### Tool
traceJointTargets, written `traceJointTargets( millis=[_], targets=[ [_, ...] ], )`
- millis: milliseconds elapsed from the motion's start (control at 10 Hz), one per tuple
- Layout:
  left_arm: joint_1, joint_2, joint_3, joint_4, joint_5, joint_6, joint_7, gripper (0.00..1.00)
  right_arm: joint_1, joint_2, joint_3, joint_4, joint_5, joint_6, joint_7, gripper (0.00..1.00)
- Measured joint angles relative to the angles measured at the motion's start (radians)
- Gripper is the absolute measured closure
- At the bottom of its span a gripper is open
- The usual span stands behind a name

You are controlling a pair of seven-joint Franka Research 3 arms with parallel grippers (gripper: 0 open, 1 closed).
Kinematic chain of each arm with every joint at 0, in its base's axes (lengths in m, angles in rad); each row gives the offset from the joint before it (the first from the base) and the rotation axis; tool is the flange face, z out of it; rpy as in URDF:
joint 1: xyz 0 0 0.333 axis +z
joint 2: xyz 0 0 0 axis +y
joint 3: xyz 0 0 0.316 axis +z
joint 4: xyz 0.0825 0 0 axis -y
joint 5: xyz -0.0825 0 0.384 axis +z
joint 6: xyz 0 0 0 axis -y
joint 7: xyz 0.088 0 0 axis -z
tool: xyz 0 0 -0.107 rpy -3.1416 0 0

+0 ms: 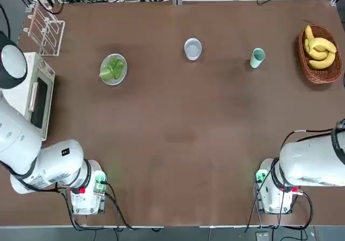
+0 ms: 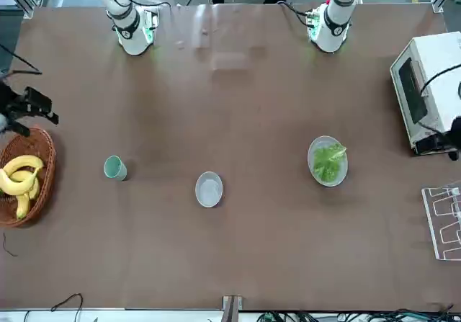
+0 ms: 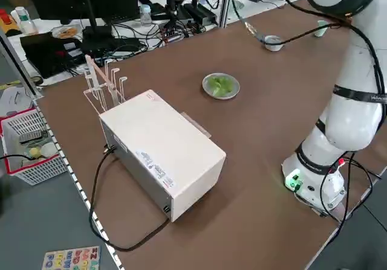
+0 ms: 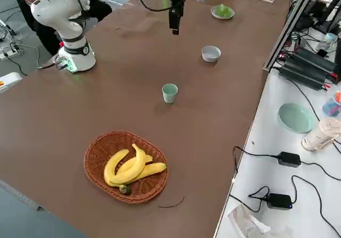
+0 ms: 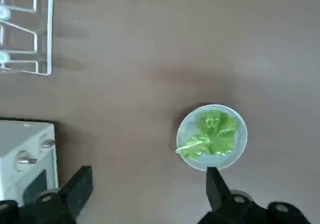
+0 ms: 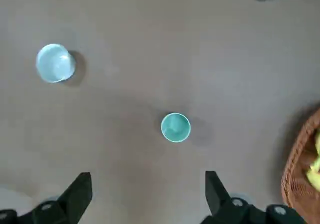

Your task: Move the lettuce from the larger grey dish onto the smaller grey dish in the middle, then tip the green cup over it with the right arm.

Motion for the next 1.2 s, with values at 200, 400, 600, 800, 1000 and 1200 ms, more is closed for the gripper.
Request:
traceJointTargets(
  millis=[200,400,600,800,1000,1200],
  targets=[
    [-0.001,0.024,-0.001,-0.107,0.000,0.124,-0.028,0.00,-0.077,0.025,-0.003,-0.058,0.146,0.041,-0.323,0.00],
    [-0.008,0.056,-0.007,-0.186,0.000,0.177,-0.054,0.00,-0.126,0.091,-0.004,-0.124,0.232,0.130,-0.647,0.00],
    [-0.048,0.104,-0.018,-0.237,0.000,0.194,-0.113,0.02,-0.175,0.188,-0.004,-0.154,0.284,0.206,-1.008,0.00],
    [-0.083,0.128,-0.020,-0.319,0.000,0.294,-0.196,0.04,-0.220,0.288,-0.003,-0.156,0.379,0.227,-1.249,0.00],
    [-0.100,0.181,-0.023,-0.365,0.000,0.381,-0.321,0.05,-0.261,0.368,0.001,-0.159,0.488,0.231,-1.444,0.00],
    [-0.131,0.236,-0.024,-0.373,0.000,0.417,-0.449,0.05,-0.346,0.448,0.051,-0.175,0.538,0.230,-1.602,0.00]
  ],
)
